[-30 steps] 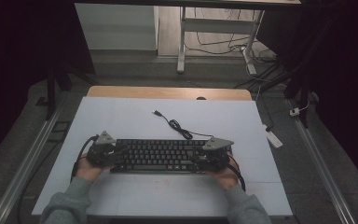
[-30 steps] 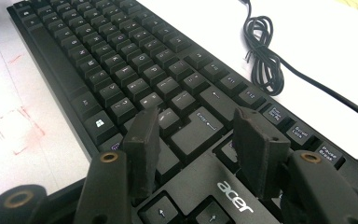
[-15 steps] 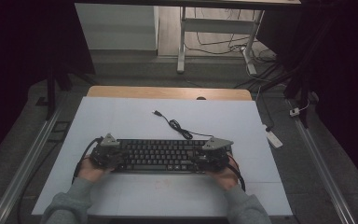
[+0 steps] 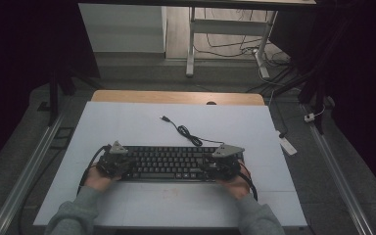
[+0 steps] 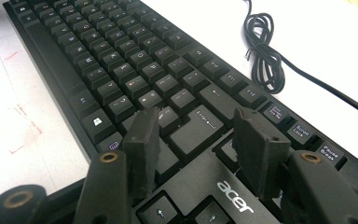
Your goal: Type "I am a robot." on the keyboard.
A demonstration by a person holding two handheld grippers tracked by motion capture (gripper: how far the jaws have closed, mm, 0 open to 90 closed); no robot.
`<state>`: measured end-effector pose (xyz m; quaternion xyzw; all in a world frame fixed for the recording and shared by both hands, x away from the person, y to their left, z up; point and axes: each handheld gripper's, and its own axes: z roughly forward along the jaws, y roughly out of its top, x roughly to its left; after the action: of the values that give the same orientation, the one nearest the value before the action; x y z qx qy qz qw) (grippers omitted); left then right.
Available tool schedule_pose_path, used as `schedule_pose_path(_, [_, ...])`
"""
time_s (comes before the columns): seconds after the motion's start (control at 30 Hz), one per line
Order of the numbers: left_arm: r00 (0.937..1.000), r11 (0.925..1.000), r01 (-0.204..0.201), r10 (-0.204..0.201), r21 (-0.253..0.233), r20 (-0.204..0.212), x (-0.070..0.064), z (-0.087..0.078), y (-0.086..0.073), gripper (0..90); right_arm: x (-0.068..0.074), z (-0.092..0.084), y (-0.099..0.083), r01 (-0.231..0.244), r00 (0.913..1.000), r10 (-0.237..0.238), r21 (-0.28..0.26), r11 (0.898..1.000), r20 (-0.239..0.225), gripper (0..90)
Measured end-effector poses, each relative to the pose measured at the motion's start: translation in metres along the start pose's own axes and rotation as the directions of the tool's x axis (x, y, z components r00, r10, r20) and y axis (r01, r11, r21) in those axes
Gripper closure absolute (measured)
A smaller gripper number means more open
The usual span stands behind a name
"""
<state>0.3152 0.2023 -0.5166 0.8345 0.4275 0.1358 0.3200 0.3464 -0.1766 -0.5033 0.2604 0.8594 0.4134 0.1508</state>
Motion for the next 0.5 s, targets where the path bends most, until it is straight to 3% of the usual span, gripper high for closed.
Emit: schedule_pose_path(0.5, [1.0000,0.9999,0.006,-0.006,0.011,-0.005,0.0017,0.0048,-0.0018,88.9,-0.0006,-0.0004,-0.0001,0.001,1.0000,-0.001,-0.001,1.000,0.002,51.1])
